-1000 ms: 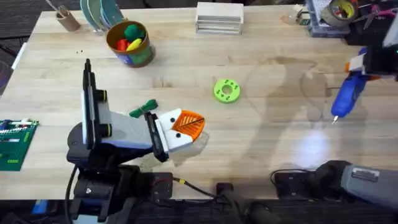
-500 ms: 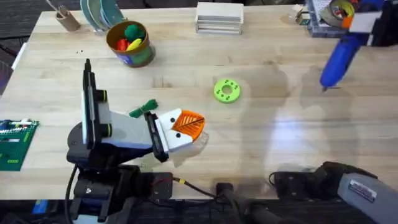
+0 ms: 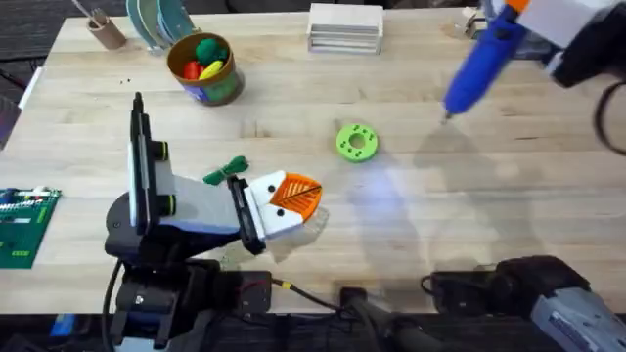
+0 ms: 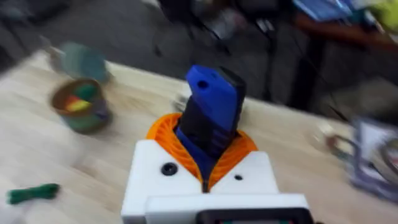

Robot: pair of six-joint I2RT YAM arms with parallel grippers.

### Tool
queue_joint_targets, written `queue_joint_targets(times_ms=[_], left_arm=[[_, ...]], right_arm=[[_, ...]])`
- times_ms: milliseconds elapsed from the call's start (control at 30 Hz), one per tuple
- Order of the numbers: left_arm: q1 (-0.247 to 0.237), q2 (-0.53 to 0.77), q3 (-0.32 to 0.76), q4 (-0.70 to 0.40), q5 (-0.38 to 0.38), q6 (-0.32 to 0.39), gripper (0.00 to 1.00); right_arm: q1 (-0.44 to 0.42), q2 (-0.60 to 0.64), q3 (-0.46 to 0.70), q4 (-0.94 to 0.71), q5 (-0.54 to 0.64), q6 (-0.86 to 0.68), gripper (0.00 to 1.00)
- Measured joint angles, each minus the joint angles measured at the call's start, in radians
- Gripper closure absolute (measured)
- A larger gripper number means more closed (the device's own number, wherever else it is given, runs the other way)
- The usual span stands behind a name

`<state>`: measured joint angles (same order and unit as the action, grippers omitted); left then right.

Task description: Pick up the gripper from the table and insert it into the empty holder that is missing its gripper. Then pick up a screw, insert it into the mounting hole, and use the screwdriver to tighten it. Finally, clean up the table by picking up the vegetable and placing it into the bucket.

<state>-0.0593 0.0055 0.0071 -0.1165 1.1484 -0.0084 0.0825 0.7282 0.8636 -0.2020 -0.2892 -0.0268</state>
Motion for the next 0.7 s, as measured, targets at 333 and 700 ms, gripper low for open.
queue_joint_targets(times_ms=[333,700], left_arm=[[0.0,0.0,0.0,0.0,0.0,0.0,0.984],[0.0,0.0,0.0,0.0,0.0,0.0,0.984]], right_arm=[[0.396,0.012,-0.101,0.452,-0.038,0.084,0.972],[0.719,0.282,-0.102,0.809,-0.046,0.091,0.972]])
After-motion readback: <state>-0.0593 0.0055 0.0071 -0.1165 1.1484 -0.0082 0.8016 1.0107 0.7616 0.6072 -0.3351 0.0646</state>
